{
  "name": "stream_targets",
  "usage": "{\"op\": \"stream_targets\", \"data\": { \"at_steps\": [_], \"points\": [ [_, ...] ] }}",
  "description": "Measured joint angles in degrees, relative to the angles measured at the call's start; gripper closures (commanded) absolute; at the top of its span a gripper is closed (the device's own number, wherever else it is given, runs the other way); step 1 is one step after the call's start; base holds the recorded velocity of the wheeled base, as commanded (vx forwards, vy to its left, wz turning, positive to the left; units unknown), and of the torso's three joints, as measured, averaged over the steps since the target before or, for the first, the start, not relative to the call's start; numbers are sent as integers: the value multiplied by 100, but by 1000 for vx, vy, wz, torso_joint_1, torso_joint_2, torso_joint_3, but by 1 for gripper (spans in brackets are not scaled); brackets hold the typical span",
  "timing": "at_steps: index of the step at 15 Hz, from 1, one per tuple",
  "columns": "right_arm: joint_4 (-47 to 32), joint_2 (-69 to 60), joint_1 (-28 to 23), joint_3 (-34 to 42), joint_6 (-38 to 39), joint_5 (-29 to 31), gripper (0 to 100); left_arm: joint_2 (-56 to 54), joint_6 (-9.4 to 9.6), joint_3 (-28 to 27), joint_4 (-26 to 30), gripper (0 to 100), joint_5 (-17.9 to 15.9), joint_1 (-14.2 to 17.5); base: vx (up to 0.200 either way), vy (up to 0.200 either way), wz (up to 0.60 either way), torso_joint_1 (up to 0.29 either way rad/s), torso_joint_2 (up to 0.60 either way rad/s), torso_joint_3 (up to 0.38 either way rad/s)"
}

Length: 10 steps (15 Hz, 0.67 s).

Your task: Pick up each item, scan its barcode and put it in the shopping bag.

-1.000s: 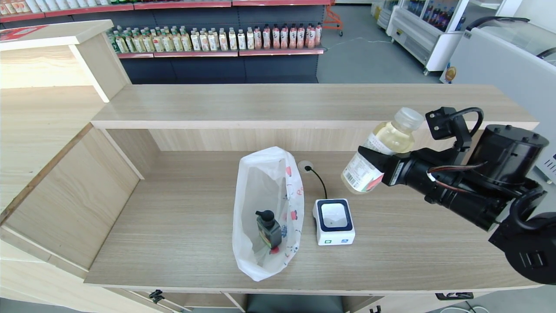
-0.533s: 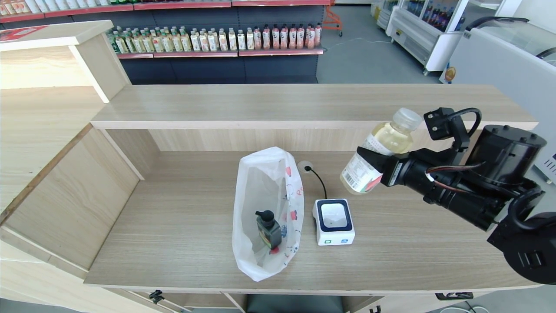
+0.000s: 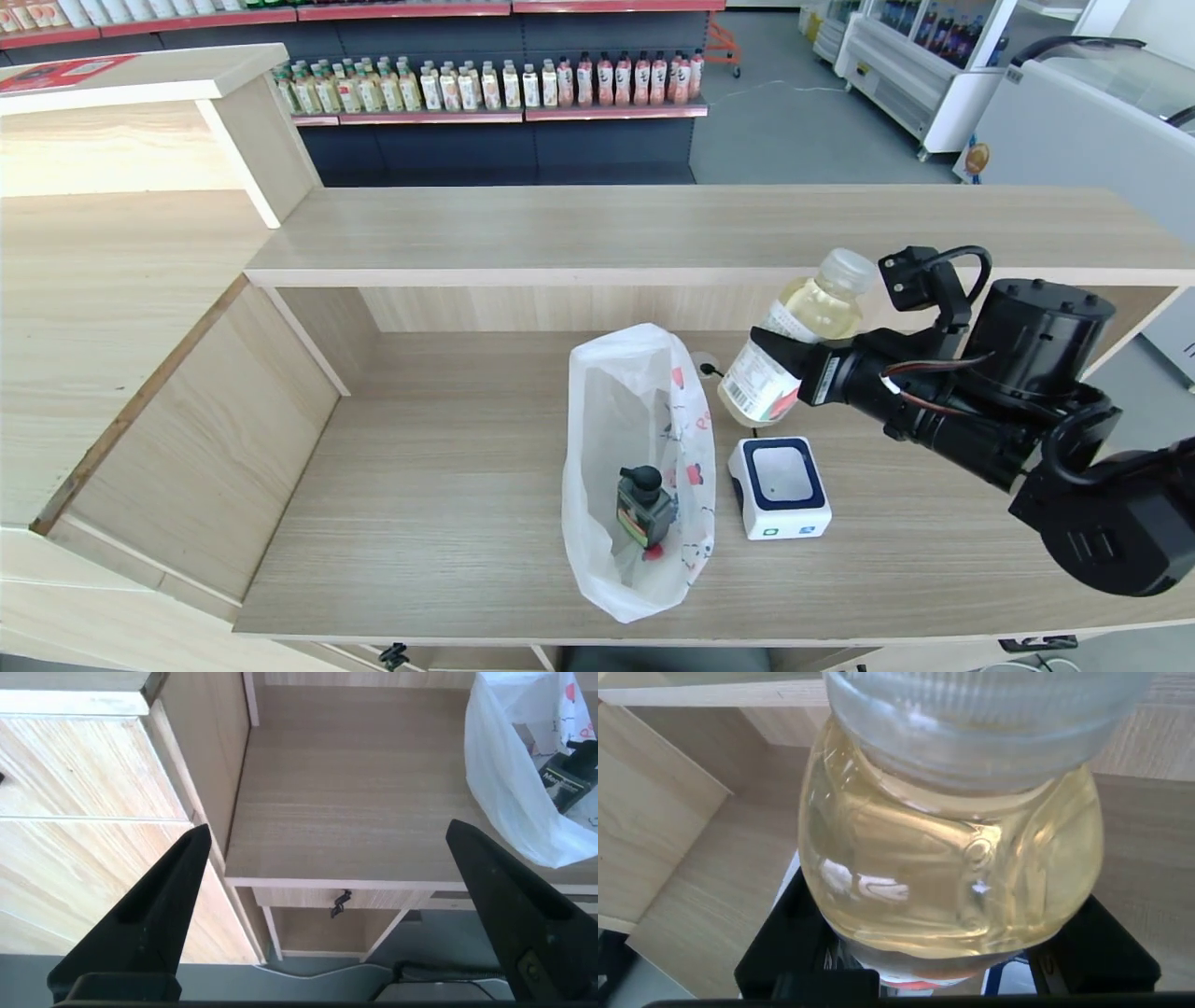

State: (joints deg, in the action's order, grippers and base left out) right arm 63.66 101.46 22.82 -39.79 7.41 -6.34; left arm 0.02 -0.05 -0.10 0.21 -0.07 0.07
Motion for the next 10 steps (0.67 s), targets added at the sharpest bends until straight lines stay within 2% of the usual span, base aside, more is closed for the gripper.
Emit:
{"op": "stream_targets", "data": {
  "at_steps": [6, 10],
  "points": [
    [115, 560, 35, -21, -22, 10, 100, 0, -2, 0, -2, 0, -2, 6, 0, 0, 0, 0, 0, 0],
    [688, 1218, 132, -152, -79, -6, 100, 0, 0, 0, -2, 0, -2, 9, 0, 0, 0, 0, 0, 0]
  ]
}}
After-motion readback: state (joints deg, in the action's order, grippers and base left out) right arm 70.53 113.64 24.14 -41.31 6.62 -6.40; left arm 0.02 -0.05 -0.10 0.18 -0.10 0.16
